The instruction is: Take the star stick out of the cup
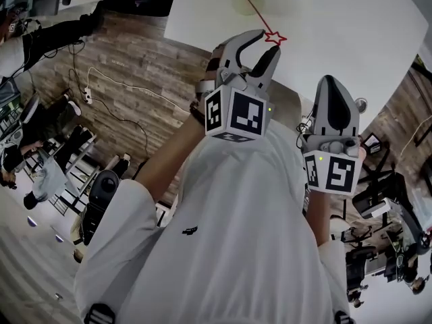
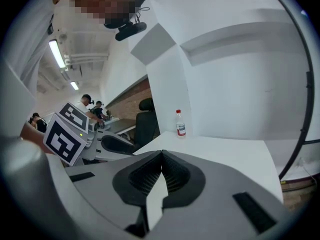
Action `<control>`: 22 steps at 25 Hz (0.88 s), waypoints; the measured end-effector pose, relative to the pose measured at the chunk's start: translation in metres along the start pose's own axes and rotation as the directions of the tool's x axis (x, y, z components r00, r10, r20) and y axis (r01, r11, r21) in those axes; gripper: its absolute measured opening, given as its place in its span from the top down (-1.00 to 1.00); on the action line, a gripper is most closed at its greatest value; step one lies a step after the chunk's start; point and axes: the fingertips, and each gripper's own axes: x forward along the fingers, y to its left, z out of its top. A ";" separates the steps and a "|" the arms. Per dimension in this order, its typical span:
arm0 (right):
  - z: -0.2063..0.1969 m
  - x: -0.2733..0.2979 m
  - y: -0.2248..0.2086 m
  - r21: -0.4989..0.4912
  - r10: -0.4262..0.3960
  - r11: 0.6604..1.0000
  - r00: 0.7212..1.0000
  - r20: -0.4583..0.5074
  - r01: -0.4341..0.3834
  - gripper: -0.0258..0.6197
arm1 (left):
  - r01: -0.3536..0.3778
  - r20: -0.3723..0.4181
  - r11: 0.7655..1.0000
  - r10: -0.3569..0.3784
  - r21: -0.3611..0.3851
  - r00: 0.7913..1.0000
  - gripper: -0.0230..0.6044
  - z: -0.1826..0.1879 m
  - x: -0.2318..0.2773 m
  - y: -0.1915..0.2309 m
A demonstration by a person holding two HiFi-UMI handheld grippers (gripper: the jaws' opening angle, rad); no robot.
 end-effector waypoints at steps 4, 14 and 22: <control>-0.001 0.001 -0.006 0.008 -0.008 1.000 1.000 -0.001 0.008 0.91 | 0.003 -0.013 1.000 -0.003 0.008 1.000 0.45 -0.001 0.008 -0.002; -0.002 -0.001 -0.014 0.022 -0.025 0.999 1.000 -0.001 0.025 0.91 | -0.004 -0.031 1.000 0.004 0.010 1.000 0.60 -0.002 0.020 -0.003; -0.003 -0.002 -0.015 0.026 -0.031 0.999 1.000 0.001 0.031 0.91 | -0.068 -0.022 0.994 0.066 -0.082 0.998 0.68 0.002 0.015 0.012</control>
